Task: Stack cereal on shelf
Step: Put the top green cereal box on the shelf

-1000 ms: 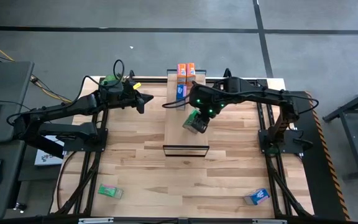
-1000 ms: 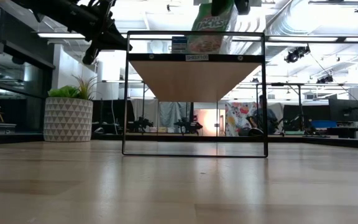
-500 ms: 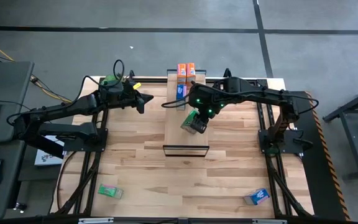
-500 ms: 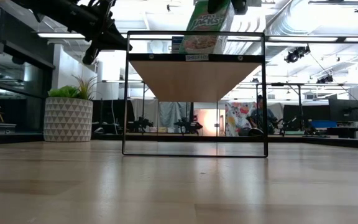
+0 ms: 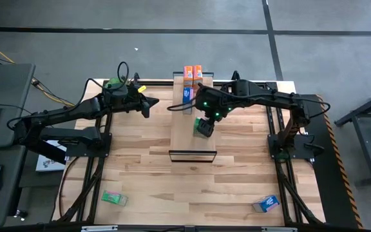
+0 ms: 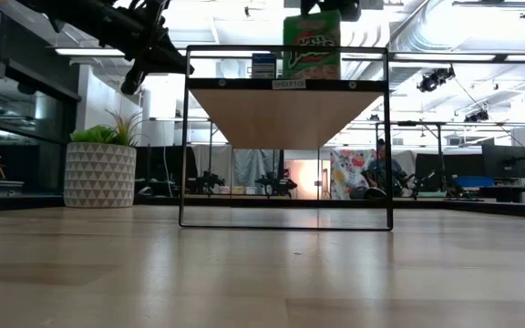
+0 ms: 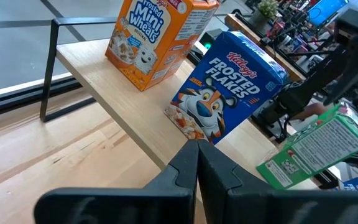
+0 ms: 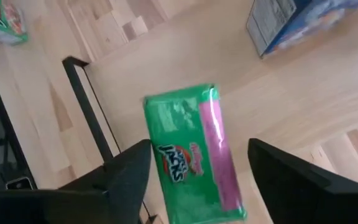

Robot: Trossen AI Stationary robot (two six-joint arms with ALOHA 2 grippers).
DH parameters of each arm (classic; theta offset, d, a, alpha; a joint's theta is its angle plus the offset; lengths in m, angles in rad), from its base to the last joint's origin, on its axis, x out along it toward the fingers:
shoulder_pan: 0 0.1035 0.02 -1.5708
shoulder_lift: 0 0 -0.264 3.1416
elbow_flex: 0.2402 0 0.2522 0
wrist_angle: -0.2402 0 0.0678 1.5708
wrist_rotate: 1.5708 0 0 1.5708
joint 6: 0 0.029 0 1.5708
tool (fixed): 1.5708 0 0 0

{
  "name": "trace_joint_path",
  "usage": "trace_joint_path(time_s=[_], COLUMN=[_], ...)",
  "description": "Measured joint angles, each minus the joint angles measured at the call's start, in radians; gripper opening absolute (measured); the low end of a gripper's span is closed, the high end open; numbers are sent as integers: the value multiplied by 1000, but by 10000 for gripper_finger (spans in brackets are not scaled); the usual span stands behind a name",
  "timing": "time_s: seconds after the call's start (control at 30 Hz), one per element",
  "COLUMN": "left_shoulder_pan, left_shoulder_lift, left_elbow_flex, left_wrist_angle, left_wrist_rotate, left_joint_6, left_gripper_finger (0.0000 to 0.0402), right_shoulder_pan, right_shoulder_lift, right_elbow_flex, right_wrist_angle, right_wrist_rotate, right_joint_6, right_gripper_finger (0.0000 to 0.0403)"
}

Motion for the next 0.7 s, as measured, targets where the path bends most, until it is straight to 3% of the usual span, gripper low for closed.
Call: trace_joint_path(time_s=[0.3,0.5,0.6,0.7], left_shoulder_pan=[0,0,0,0], left_shoulder_lift=[0,0,0,0], left_elbow_flex=[0,0,0,0], left_wrist_angle=[0,-1,0,0], left_wrist_rotate=[0,0,0,0], left_joint_6=[3,2,2,2], left_gripper_finger=[0,0,0,0], right_shoulder_pan=[0,0,0,0], right_shoulder_lift=[-16,-21,-44,-96], right_elbow_flex=[60,170,164,95], right_wrist_angle=[73,4,-87,-159], right_wrist_rotate=[-13,31,100,161], right_joint_6=[-78,-152,-165,-162], right_gripper_finger=[275,273,256,212])
